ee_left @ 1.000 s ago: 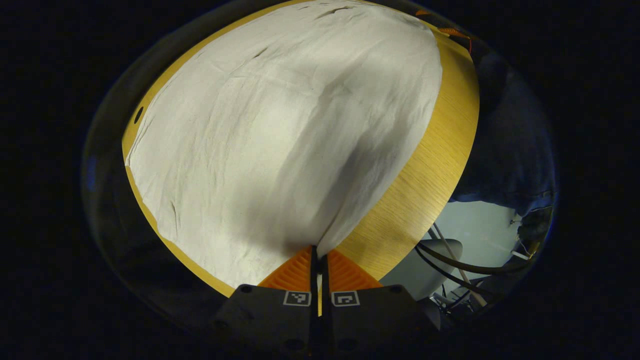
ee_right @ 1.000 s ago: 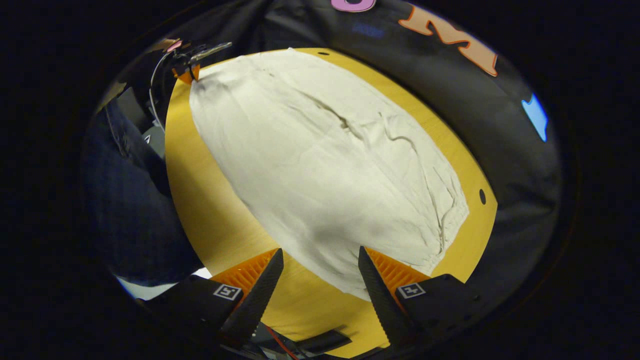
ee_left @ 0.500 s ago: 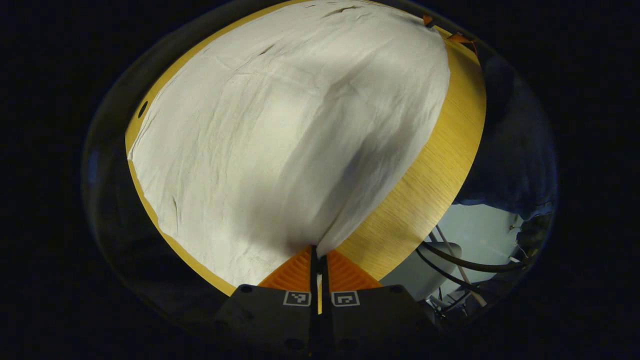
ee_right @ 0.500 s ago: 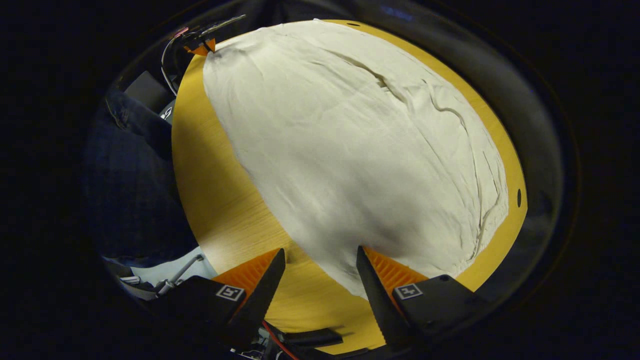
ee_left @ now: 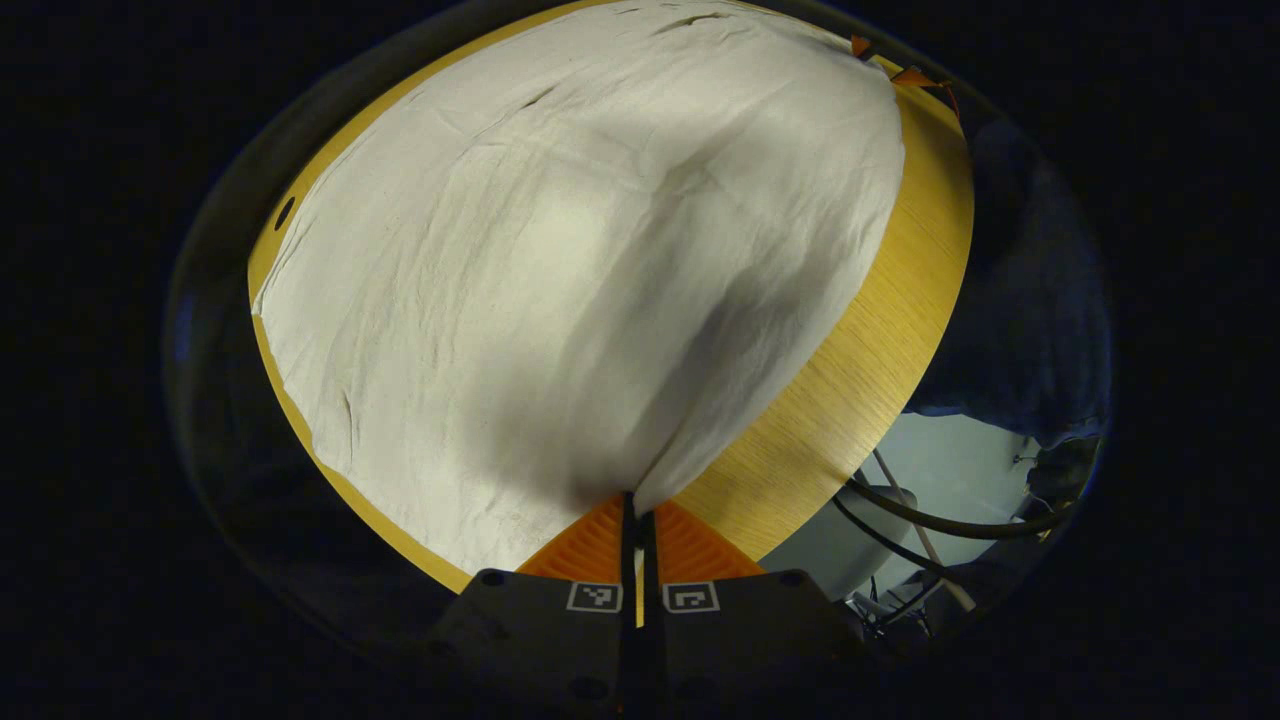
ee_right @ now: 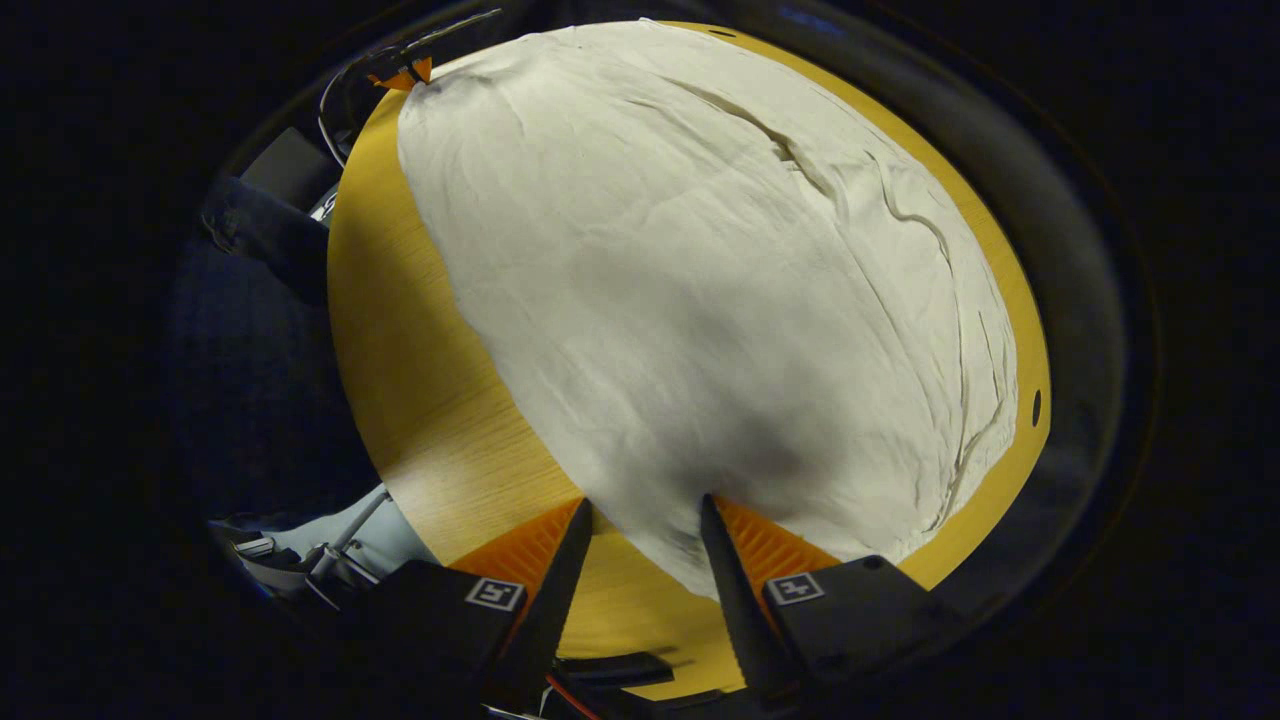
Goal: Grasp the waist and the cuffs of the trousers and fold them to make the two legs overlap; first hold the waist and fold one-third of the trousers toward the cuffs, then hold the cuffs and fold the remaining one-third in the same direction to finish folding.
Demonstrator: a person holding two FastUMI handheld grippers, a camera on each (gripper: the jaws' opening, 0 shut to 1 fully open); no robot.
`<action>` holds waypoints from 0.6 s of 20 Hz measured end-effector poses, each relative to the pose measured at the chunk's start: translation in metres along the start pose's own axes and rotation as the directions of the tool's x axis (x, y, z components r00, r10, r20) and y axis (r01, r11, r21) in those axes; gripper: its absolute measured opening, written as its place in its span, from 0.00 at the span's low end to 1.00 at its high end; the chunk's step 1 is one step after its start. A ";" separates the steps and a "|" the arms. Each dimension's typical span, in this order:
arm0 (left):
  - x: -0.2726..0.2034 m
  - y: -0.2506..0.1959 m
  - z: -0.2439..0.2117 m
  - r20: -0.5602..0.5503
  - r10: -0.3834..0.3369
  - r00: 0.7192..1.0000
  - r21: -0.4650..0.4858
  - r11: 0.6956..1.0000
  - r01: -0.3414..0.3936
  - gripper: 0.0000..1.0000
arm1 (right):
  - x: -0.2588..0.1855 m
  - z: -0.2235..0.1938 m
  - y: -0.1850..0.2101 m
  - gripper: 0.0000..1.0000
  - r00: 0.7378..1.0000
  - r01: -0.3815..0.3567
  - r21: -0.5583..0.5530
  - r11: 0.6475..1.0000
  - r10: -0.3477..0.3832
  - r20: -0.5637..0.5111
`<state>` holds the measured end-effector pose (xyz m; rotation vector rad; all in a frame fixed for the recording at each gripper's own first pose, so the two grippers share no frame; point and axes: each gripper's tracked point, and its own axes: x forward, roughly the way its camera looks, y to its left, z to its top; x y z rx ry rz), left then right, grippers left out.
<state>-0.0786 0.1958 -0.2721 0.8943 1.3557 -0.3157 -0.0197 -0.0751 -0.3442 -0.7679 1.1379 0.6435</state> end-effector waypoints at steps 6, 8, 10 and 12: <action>0.000 -0.001 0.000 -0.001 -0.010 1.000 0.012 1.000 0.010 0.00 | 0.001 -0.001 -0.016 0.15 0.996 0.090 -0.019 0.996 -0.090 0.004; 0.000 -0.001 0.000 0.000 -0.016 1.000 0.014 1.000 0.016 0.00 | 0.000 -0.001 -0.017 0.10 0.994 0.113 -0.034 0.993 -0.113 -0.003; -0.001 -0.001 0.000 0.001 -0.017 1.000 0.012 1.000 0.017 0.00 | 0.000 -0.001 -0.018 0.09 0.990 0.141 -0.039 0.989 -0.142 -0.012; -0.001 -0.001 -0.001 0.000 0.001 1.000 0.009 1.000 -0.001 0.00 | -0.001 -0.002 -0.020 0.02 0.985 0.170 -0.016 0.985 -0.170 -0.010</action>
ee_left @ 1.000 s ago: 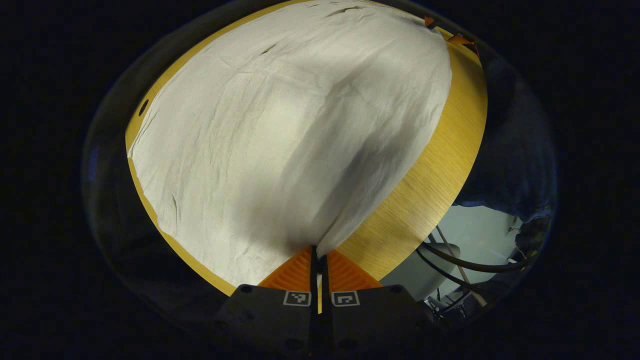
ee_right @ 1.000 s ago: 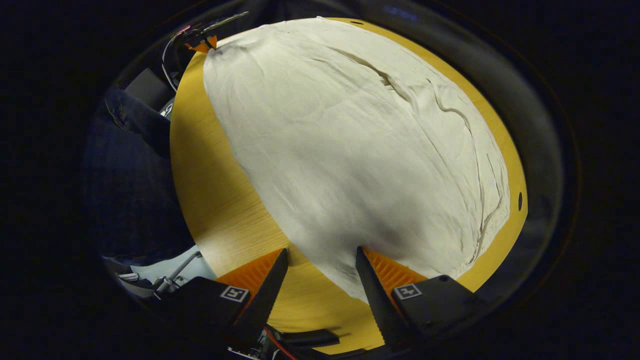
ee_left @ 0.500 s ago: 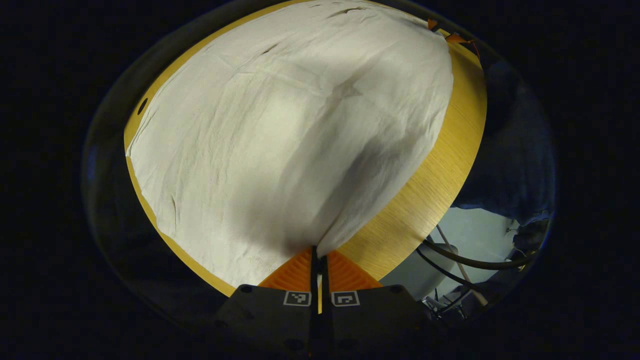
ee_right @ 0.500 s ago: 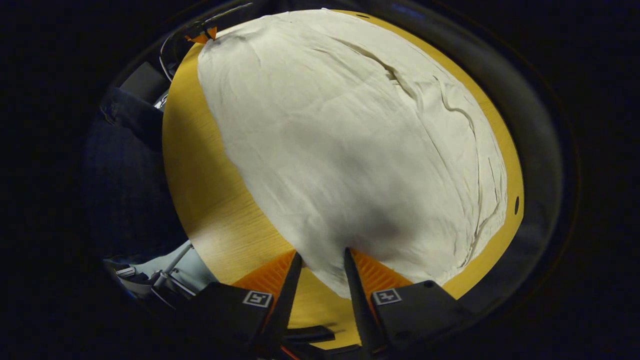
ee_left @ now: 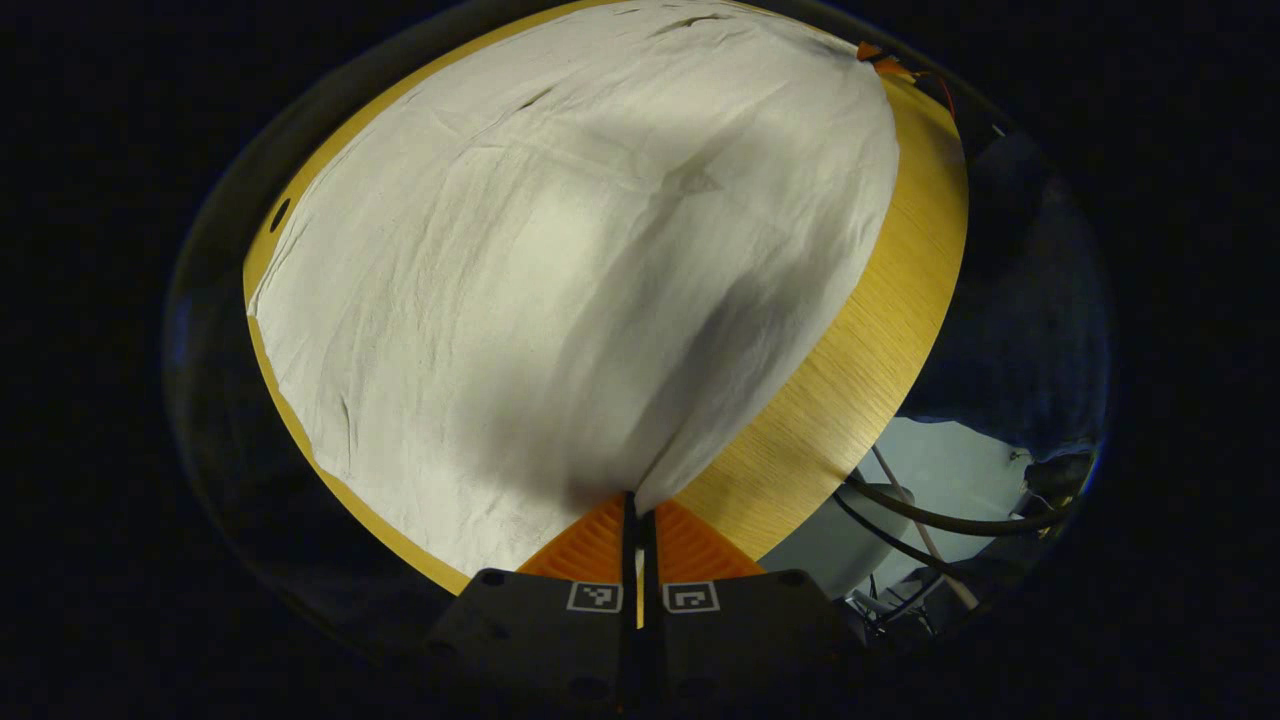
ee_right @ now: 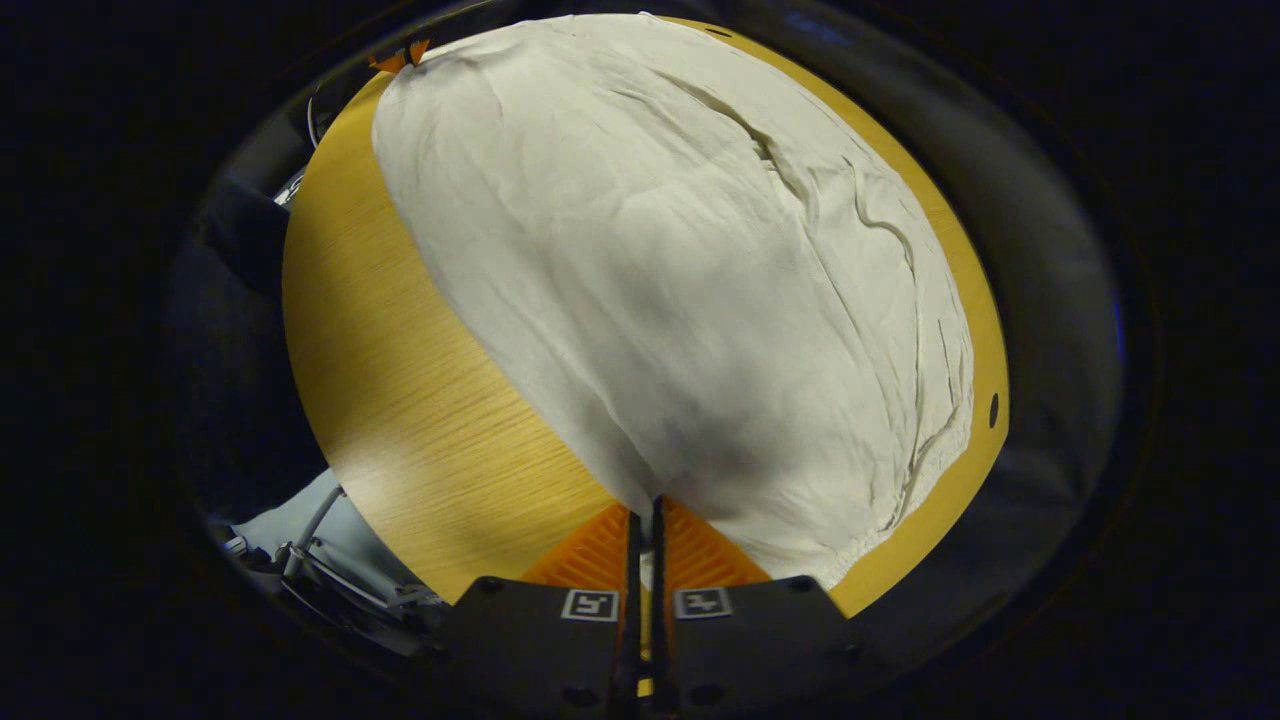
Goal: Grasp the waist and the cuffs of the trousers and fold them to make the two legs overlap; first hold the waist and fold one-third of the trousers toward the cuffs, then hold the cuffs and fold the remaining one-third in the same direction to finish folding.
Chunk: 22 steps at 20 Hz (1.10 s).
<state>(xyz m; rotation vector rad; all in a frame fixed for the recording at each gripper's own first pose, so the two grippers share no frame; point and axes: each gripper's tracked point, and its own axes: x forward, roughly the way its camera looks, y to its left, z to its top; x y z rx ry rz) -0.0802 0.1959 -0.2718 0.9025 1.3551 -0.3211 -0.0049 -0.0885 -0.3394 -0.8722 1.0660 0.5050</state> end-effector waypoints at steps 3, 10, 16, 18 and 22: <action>0.000 0.002 0.001 0.015 0.038 0.999 0.025 0.999 -0.038 0.00 | -0.005 0.001 -0.005 0.05 0.999 0.036 0.063 0.997 -0.037 0.010; -0.038 0.069 0.032 0.150 0.225 0.963 -0.048 0.974 -0.220 0.00 | -0.040 0.017 -0.032 0.05 0.985 0.144 0.226 0.963 -0.161 0.060; -0.099 0.161 0.082 0.272 0.438 0.857 -0.212 0.896 -0.391 0.00 | -0.080 0.056 -0.093 0.05 0.933 0.266 0.418 0.868 -0.342 0.115; -0.113 0.180 0.098 0.309 0.467 0.828 -0.266 0.879 -0.396 0.00 | -0.090 0.067 -0.117 0.04 0.907 0.306 0.466 0.830 -0.403 0.123; -0.138 0.224 0.138 0.355 0.548 0.758 -0.361 0.828 -0.429 0.00 | -0.108 0.088 -0.166 0.05 0.862 0.355 0.523 0.775 -0.488 0.138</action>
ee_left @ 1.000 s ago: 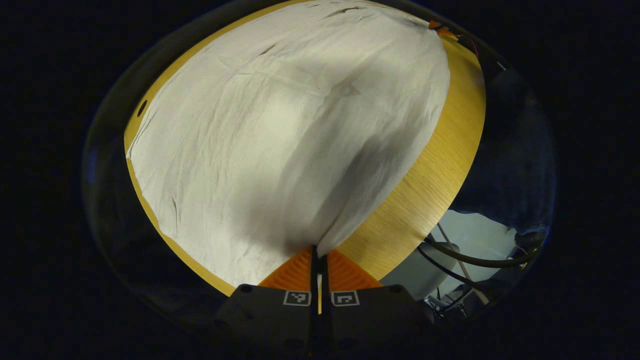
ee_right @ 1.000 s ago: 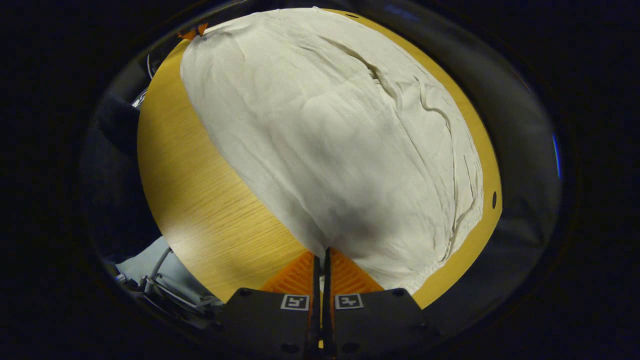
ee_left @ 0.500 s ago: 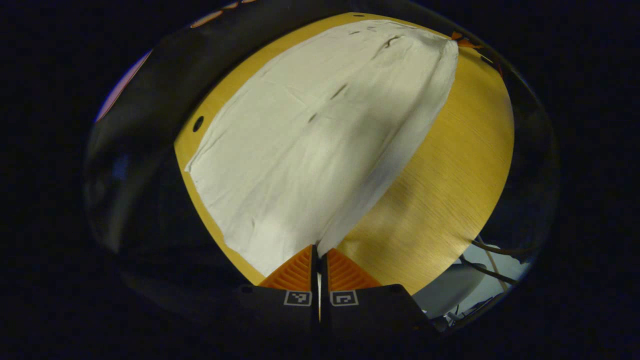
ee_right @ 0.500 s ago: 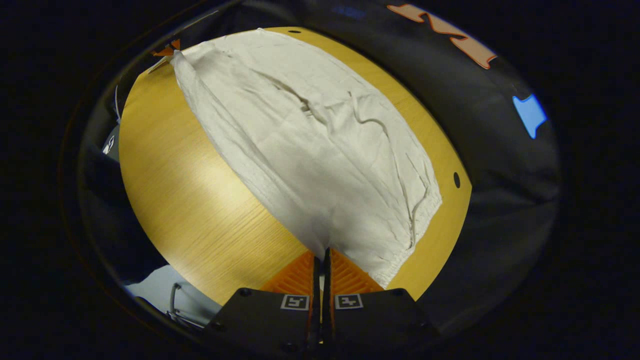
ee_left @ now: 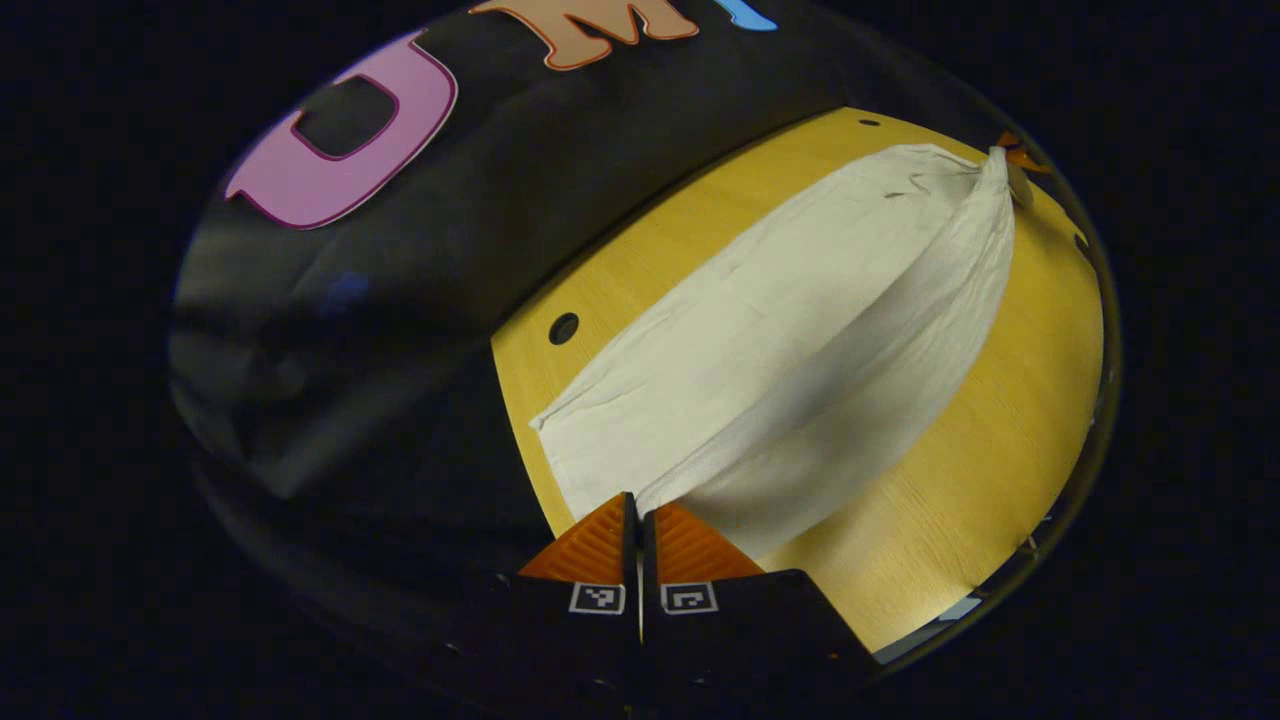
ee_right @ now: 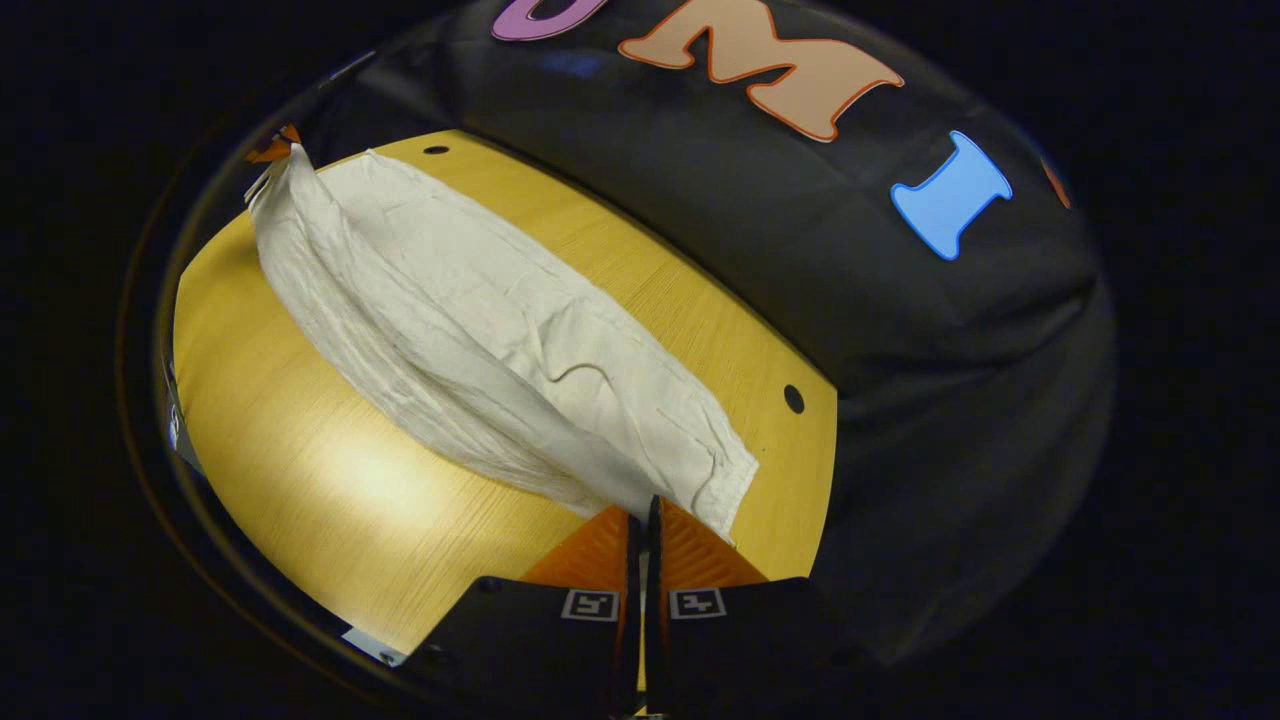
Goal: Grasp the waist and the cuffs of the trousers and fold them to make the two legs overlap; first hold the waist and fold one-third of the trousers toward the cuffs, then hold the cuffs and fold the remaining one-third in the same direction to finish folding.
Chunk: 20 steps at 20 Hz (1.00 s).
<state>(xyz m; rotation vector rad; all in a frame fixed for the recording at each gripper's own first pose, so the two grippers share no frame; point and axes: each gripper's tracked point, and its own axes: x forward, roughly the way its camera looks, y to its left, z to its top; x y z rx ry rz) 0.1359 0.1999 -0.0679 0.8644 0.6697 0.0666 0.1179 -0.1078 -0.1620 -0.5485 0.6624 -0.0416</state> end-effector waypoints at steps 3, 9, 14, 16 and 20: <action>-0.001 0.022 0.041 0.034 0.050 0.998 -0.081 0.996 -0.047 0.00 | 0.020 0.037 -0.019 0.04 0.998 0.024 0.059 0.998 -0.026 0.048; 0.047 0.049 0.081 0.046 0.148 0.988 -0.186 0.973 -0.137 0.00 | 0.087 0.084 -0.033 0.04 0.995 0.000 0.183 0.983 -0.018 0.099; 0.121 0.053 0.085 0.007 0.203 0.979 -0.238 0.952 -0.195 0.00 | 0.162 0.092 -0.017 0.04 0.995 -0.056 0.204 0.977 0.039 0.088; 0.146 0.047 0.081 -0.005 0.212 0.977 -0.269 0.941 -0.206 0.00 | 0.185 0.086 -0.008 0.04 0.995 -0.074 0.192 0.979 0.061 0.073; 0.169 0.022 0.082 0.009 0.213 0.977 -0.383 0.903 -0.194 0.00 | 0.211 0.090 0.002 0.21 0.991 -0.115 0.251 0.961 0.095 0.090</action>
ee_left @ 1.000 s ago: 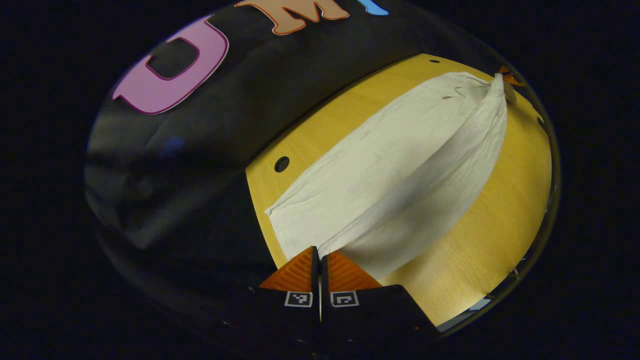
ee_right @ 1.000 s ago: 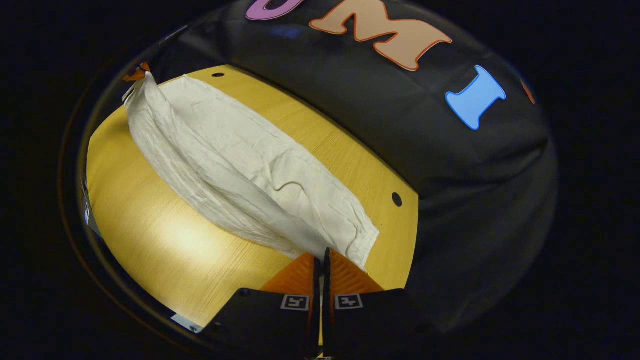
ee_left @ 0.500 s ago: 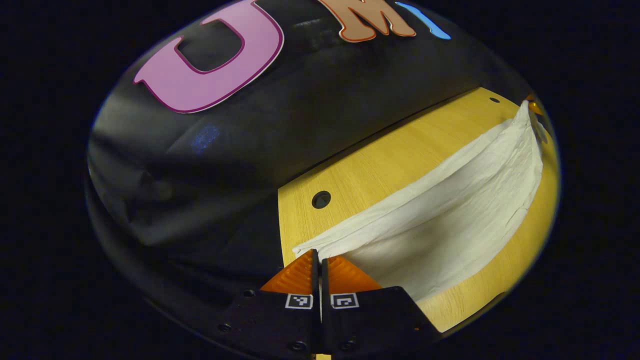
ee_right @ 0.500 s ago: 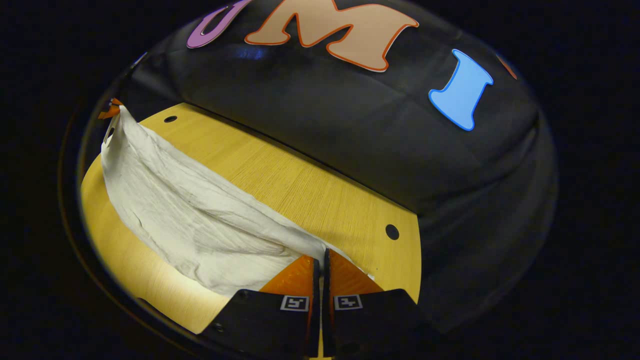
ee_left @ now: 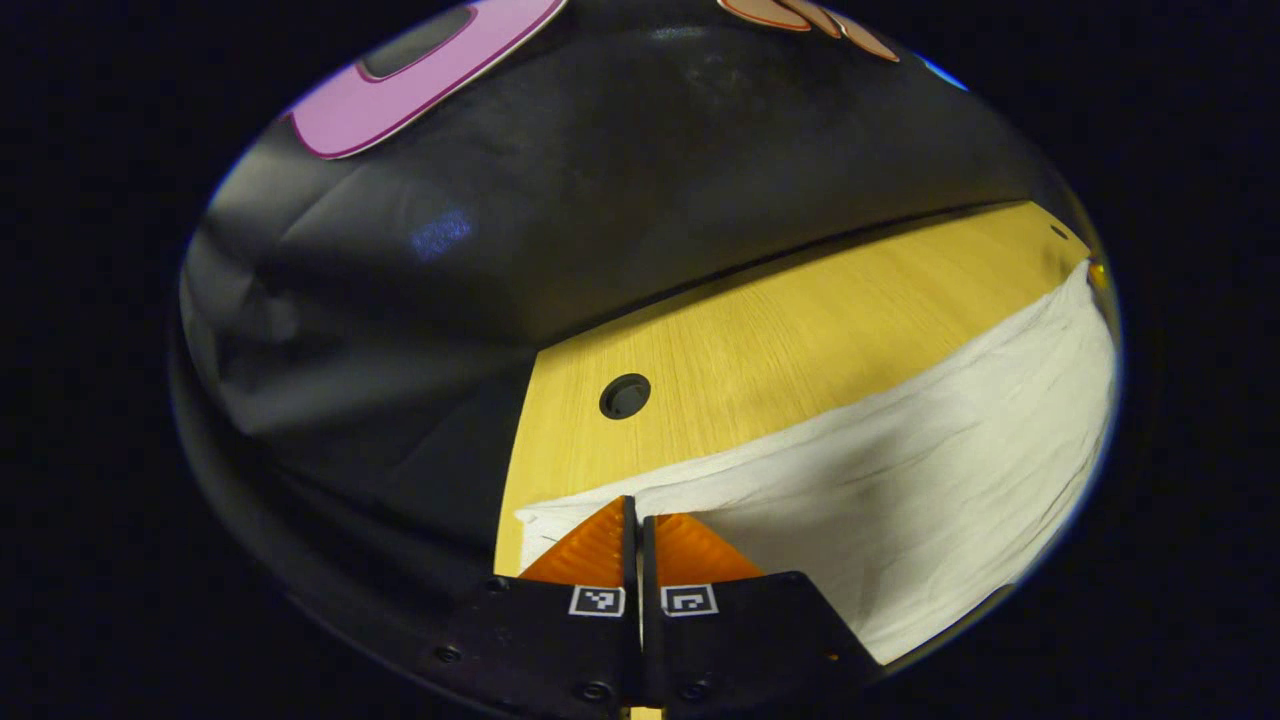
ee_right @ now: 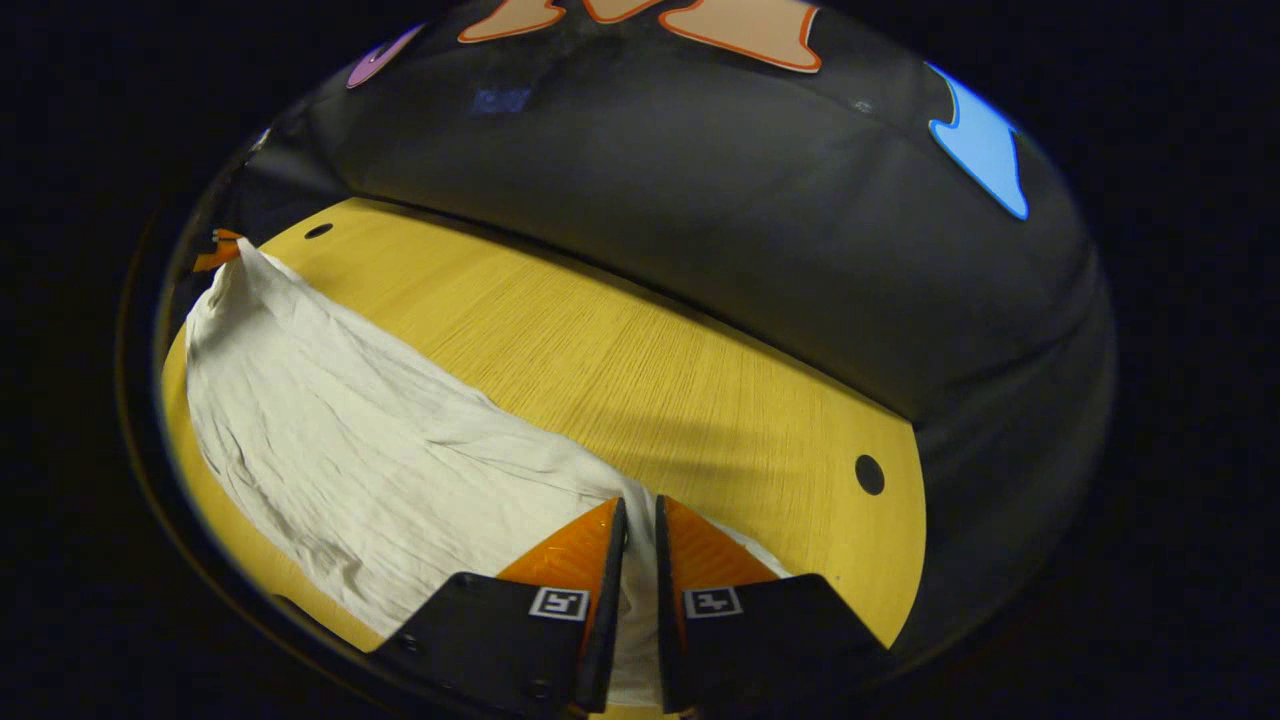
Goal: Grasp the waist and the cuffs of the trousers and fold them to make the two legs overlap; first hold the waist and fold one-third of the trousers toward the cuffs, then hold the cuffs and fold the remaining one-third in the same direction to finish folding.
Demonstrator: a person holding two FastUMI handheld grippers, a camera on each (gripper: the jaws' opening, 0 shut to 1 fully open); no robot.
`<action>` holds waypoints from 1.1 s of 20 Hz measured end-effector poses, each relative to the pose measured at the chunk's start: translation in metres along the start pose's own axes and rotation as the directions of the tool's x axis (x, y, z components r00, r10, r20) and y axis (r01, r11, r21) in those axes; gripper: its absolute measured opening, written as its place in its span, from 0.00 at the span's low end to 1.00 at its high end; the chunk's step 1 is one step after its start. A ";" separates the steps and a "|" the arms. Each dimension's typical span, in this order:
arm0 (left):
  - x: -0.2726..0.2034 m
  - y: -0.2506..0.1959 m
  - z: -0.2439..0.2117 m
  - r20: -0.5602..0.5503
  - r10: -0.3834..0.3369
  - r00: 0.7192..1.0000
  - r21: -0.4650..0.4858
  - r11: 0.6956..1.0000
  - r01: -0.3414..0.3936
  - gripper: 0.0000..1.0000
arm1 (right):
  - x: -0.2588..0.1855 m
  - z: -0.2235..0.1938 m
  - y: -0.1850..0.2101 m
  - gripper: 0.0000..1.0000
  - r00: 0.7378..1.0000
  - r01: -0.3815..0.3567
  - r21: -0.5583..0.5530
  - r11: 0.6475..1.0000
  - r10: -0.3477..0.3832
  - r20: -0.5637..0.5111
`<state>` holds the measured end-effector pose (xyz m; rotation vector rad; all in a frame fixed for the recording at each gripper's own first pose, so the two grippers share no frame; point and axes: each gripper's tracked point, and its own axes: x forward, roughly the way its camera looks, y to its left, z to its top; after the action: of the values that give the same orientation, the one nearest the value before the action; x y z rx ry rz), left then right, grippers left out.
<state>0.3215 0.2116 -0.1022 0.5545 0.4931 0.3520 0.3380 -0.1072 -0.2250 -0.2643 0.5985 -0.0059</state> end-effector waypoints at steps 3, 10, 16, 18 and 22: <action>-0.004 -0.030 0.002 0.023 -0.094 0.995 -0.101 0.990 0.096 0.24 | 0.003 0.003 0.002 0.76 0.999 -0.043 0.111 0.993 0.043 0.003; -0.049 -0.048 0.056 0.246 -0.144 0.959 -0.235 0.951 0.203 0.92 | -0.059 0.016 -0.056 0.98 0.992 -0.023 0.263 0.965 -0.010 0.123; -0.095 -0.040 0.076 0.353 -0.158 0.922 -0.250 0.934 0.256 0.92 | -0.111 -0.047 -0.127 0.98 0.993 0.081 0.340 0.937 -0.107 0.059; -0.104 -0.038 0.074 0.370 -0.151 0.917 -0.244 0.936 0.253 0.91 | -0.123 -0.075 -0.140 0.99 0.992 0.104 0.376 0.921 -0.124 0.029; -0.124 -0.028 0.070 0.377 -0.113 0.919 -0.237 0.948 0.213 0.91 | -0.132 -0.128 -0.151 0.98 0.989 0.144 0.449 0.882 -0.139 -0.043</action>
<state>0.2613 0.1052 -0.0235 0.2930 0.1295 0.1465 0.1678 -0.2738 -0.2156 0.1473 0.5693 -0.2863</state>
